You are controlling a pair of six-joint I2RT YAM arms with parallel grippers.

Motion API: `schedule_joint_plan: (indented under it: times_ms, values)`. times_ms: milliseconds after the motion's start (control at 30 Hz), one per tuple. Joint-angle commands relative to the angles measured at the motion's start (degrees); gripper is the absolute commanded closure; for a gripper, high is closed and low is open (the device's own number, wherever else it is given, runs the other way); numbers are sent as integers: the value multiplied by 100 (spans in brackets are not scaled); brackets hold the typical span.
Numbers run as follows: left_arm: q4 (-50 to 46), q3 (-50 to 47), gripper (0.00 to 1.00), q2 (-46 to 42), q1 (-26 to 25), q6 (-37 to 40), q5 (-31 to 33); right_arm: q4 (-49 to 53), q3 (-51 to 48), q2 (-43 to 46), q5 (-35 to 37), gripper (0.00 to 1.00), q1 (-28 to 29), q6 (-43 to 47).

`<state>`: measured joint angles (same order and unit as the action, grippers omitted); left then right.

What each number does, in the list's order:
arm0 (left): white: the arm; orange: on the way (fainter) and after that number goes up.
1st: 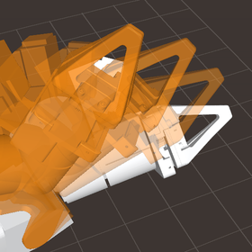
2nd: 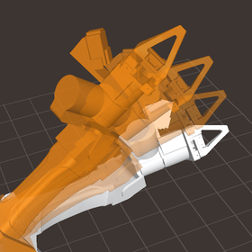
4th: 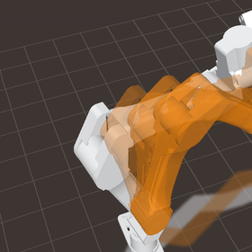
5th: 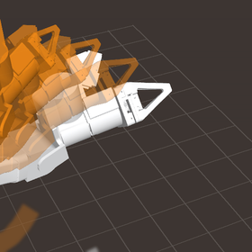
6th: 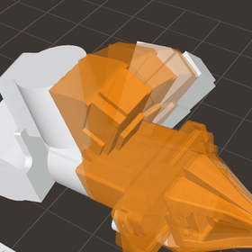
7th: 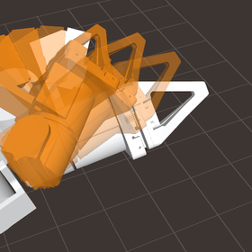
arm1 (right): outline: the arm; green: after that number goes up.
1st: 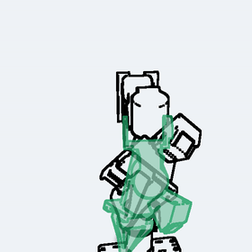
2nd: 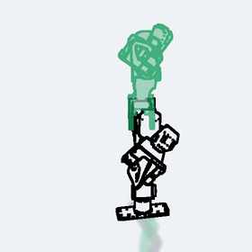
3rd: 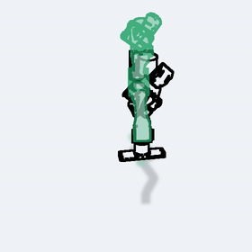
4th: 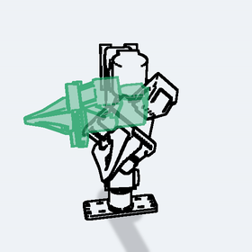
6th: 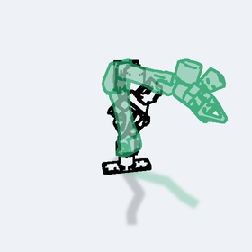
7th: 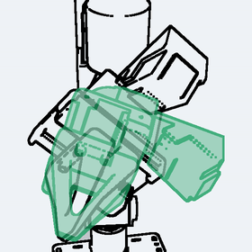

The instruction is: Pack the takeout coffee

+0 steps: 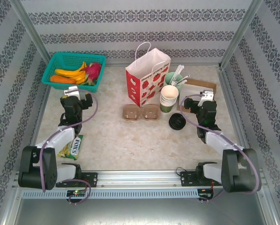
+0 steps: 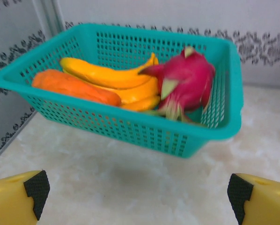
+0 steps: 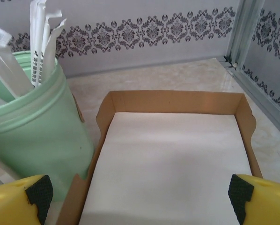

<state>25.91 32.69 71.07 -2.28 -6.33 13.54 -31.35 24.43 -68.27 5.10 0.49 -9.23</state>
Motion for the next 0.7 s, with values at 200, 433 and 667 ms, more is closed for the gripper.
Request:
schedule_joint_plan:
  times_ms: [200, 433, 667]
  values:
    - [-2529, 1252, 1, -247, -1168, -2409, 501, 4056, 1650, 960, -800, 2, -23, -2028]
    - [-2910, 1407, 1, -69, -1414, -4244, -142, 6679, 3290, 332, -1855, 6, 189, -2307]
    - [-3075, 1778, 1, 456, -1425, -4171, -1427, 7317, 4343, -424, -1616, 14, 654, -2212]
